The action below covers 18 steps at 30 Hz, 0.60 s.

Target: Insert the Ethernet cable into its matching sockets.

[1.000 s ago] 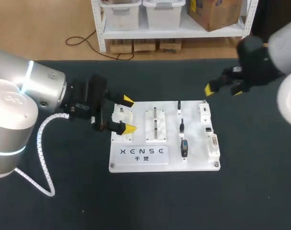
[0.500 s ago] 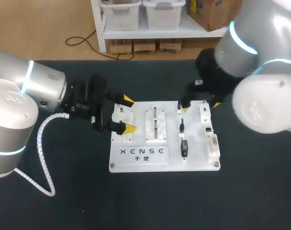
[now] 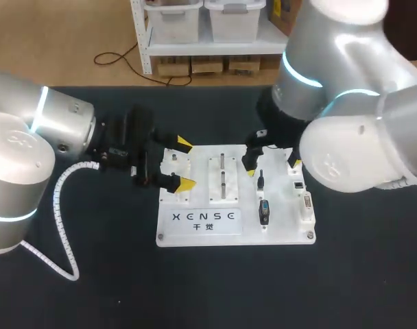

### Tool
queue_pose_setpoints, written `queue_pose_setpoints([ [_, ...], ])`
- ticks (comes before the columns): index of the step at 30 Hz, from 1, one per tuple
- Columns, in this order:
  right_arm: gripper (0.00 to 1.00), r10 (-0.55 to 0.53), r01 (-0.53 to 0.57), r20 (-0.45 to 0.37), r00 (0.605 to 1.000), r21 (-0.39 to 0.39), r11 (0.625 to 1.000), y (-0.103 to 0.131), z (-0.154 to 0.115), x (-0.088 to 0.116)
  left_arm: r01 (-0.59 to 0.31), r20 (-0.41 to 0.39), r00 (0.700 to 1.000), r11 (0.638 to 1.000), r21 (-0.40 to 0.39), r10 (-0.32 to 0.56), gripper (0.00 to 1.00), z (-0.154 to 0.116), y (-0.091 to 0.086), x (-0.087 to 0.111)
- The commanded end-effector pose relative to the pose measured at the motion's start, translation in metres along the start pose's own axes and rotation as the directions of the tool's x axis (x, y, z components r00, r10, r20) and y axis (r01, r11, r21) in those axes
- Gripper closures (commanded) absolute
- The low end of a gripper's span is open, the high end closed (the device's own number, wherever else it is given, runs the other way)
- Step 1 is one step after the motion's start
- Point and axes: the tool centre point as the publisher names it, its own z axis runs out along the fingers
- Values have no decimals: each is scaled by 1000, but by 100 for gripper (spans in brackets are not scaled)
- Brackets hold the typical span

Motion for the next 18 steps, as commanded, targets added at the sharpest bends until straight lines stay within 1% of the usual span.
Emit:
queue_pose_setpoints([
  [1, 0, 10, -10, -15, 1000, 23, 1000, 8, 6, -2, -2, 4, 1000, 1000, -3, 2, 0, 0, -1, 1],
  [9, 0, 39, -36, -43, 998, 75, 997, 13, 17, 0, -2, 4, 1000, 1000, -3, 2, 0, 0, -1, 1],
  [14, 0, 114, -108, -46, 992, 101, 989, 14, 22, 4, -2, 4, 1000, 1000, -3, 2, 0, 0, -1, 1],
  [18, 0, 132, -128, -41, 990, 107, 986, 15, 25, 5, -2, 4, 1000, 1000, -3, 2, 0, 0, -1, 1],
])
